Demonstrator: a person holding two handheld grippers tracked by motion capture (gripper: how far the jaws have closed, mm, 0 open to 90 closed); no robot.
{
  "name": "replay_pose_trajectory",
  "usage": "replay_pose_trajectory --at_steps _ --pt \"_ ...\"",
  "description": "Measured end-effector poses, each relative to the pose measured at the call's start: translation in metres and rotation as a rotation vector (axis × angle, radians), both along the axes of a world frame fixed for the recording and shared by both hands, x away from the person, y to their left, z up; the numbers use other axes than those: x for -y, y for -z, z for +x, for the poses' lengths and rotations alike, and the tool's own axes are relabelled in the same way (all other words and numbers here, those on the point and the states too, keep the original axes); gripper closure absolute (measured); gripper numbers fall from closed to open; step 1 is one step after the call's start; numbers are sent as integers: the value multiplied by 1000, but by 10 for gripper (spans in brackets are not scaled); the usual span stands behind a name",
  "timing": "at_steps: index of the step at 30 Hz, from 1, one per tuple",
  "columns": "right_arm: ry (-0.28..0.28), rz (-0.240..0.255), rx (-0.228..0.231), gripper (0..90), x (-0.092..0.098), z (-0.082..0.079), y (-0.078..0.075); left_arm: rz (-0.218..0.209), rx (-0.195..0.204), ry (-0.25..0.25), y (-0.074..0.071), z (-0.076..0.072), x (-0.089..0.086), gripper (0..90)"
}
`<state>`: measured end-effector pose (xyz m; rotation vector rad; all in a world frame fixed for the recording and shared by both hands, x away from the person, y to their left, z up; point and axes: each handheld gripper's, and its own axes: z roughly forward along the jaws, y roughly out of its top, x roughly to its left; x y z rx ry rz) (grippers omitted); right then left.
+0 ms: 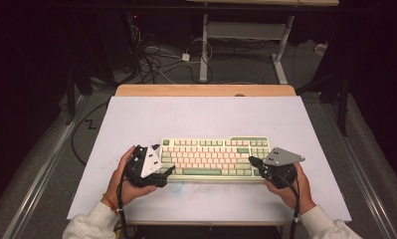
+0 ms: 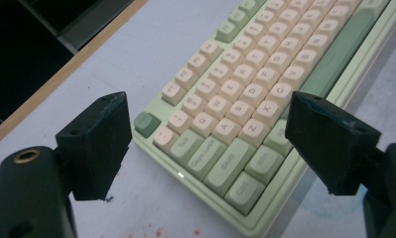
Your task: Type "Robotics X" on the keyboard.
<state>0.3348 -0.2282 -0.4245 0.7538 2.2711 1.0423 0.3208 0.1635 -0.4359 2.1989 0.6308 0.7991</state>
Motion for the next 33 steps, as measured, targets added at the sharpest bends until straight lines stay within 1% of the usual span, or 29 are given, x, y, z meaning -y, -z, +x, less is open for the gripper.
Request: replay_pose_trajectory --at_steps 3,6,7,9,11,14,18,23,24,27,30,33 --pt "-6 -4 1 900 -1 1 0 2 2 -11 4 -3 -6 172" --pt "-9 -4 2 900 -3 2 -2 -7 -9 -21 9 -6 -13 172" --pt "-11 -3 3 900 -4 3 -2 -2 -7 -27 10 -7 -15 172" --pt "-14 -4 1 900 -5 4 -3 -4 -20 -34 14 -9 -19 172" --pt "-18 -6 -3 900 -8 6 -3 -4 -23 -38 16 -12 -22 172" --pt "-21 -11 -5 900 -9 8 -2 1 -28 -47 19 -15 -26 172" --pt "-21 -7 -11 900 -13 13 -5 -7 -34 -52 21 -19 -31 172" --pt "-30 -14 -15 900 -21 21 -6 -3 -47 -59 26 -22 -34 162" --pt "-33 -15 -18 900 -25 24 -8 -1 -50 -62 26 -22 -35 162" --pt "-33 -15 -21 900 -30 29 -9 -9 -60 -62 27 -21 -35 162" --pt "-37 -23 -31 900 -37 35 -9 -10 -56 -58 27 -21 -36 162" --pt "-48 -33 -35 900 -44 39 -7 -20 -59 -61 27 -21 -36 162"
